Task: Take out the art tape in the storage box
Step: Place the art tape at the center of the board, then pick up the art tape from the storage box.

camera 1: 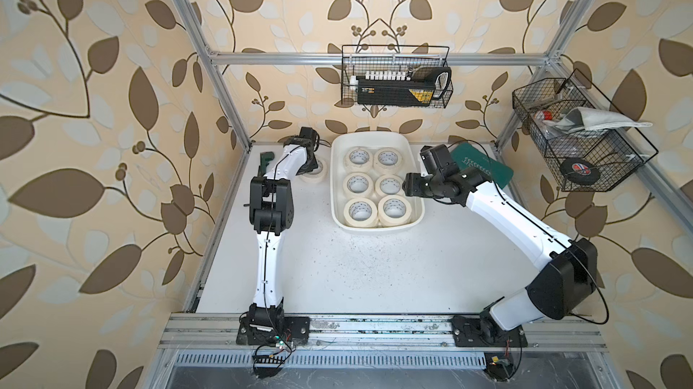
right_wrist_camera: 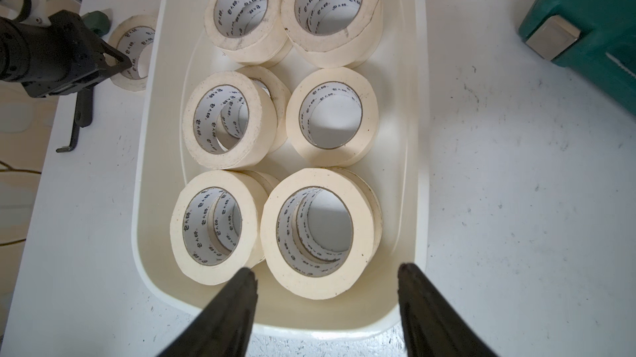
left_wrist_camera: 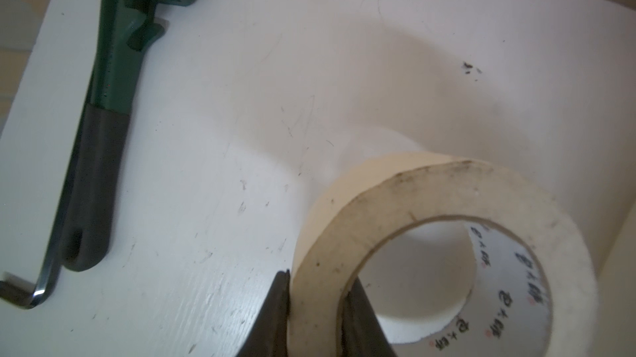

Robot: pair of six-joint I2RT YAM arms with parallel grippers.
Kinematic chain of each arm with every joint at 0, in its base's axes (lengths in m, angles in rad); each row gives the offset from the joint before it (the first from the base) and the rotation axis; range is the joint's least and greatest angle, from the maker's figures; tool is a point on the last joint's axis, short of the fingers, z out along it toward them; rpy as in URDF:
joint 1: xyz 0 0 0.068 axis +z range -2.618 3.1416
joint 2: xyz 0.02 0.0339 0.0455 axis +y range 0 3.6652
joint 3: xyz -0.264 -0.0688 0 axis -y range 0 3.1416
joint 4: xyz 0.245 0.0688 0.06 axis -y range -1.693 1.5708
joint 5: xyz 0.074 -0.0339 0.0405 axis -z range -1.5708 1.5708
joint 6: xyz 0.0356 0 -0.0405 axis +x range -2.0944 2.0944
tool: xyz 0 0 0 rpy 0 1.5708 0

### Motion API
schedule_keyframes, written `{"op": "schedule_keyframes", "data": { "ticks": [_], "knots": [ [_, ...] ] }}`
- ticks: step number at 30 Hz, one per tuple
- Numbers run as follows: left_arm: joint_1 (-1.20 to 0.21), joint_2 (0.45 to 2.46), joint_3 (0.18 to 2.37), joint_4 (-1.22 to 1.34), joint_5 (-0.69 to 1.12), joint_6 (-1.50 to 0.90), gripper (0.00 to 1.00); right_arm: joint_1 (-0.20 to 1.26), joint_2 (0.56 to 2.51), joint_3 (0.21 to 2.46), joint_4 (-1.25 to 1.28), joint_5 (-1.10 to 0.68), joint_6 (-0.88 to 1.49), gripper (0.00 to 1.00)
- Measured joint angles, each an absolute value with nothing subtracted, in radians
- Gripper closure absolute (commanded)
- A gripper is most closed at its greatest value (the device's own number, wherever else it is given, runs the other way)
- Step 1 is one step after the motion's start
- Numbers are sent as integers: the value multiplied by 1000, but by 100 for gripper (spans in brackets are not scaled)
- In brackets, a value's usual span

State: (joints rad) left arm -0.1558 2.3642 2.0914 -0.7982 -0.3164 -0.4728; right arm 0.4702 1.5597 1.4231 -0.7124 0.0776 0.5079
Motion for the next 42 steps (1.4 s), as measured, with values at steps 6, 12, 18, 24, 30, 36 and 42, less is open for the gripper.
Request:
{"op": "schedule_keyframes", "data": {
  "ticks": [6, 12, 18, 24, 30, 36, 42],
  "knots": [
    [-144, 2373, 2092, -797, -278, -487, 95, 459, 1623, 1477, -725, 79, 501, 35],
    [-136, 2373, 2092, -788, -250, -505, 89, 451, 1711, 1550, -743, 96, 489, 36],
    [-131, 2374, 2078, -768, -214, -508, 76, 437, 1819, 1649, -764, 125, 490, 41],
    [-130, 2362, 1986, -696, -150, -532, 61, 402, 1948, 1773, -765, 128, 513, 52],
    [-130, 2357, 1965, -697, -122, -525, 45, 374, 2049, 1849, -761, 116, 544, 48],
    [-130, 2297, 1961, -746, -85, -502, 35, 364, 2109, 1924, -767, 107, 585, 49],
    [-130, 2147, 1939, -787, -70, -493, 27, 356, 2177, 2025, -768, 92, 628, 49]
  ]
}}
